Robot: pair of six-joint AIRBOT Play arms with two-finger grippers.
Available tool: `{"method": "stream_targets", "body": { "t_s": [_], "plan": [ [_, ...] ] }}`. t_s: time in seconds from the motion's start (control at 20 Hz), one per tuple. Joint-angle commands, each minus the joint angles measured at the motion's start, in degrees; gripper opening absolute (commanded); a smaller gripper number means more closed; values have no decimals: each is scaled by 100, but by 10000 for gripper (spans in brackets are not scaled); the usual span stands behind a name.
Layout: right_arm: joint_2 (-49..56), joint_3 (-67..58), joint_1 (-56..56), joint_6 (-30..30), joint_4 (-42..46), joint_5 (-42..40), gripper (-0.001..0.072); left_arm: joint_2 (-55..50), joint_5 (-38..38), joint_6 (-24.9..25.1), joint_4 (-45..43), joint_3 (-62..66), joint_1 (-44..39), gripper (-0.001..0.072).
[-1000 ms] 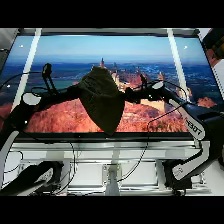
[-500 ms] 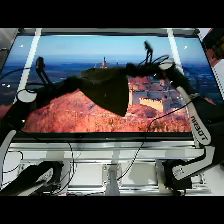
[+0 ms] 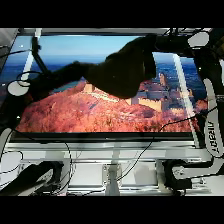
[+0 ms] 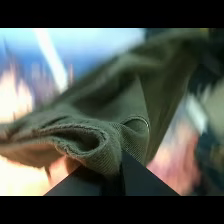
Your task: Fold the clothes and pants, and hang the long-sleeved shirts on hangers.
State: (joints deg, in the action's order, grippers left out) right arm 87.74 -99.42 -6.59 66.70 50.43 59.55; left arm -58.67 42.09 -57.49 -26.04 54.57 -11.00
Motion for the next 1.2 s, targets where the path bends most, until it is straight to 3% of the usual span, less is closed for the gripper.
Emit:
{"method": "stream_targets", "body": {
  "t_s": [0.0, 0.1, 0.15, 0.25, 0.45, 0.65, 0.7, 0.85, 0.9, 1.0, 1.15],
  "plan": [
    [-35, 251, -61, 101, 789, 1980, 22, -17, 1587, -1510, -2218, -225, -138, 58],
    [-35, 649, -59, 179, 1147, 2999, 23, -35, 2284, -2144, -3287, -402, -138, 59],
    [-35, 841, -59, 181, 1274, 3150, 57, -52, 2490, -2275, -3550, -485, -138, 59],
    [-35, 1150, -59, 179, 1427, 3067, 277, -92, 2549, -2273, -3657, -682, -138, 59],
    [-37, 1351, -22, 160, 2087, 2570, 279, -284, 2500, -2288, -3860, -800, -129, 59],
    [-9, 1355, 358, 393, 2341, 1419, 260, -474, 2350, -2334, -3985, -800, -129, 59],
    [39, 1364, 540, 505, 2345, 1132, 182, -514, 2350, -2334, -3985, -800, -129, 59],
    [376, 1379, 1198, 745, 2090, 1040, 171, -601, 2308, -2332, -3985, -802, -129, 59],
    [553, 1384, 1423, 706, 1773, 1261, 182, -623, 2291, -2332, -3980, -800, -129, 59],
    [942, 1390, 1729, 562, 1036, 1687, 355, -673, 2194, -2332, -3978, -800, -129, 59],
    [1488, 1390, 1738, 354, 754, 1856, 390, -756, 2057, -2334, -3967, -800, -129, 60]
  ]
}}
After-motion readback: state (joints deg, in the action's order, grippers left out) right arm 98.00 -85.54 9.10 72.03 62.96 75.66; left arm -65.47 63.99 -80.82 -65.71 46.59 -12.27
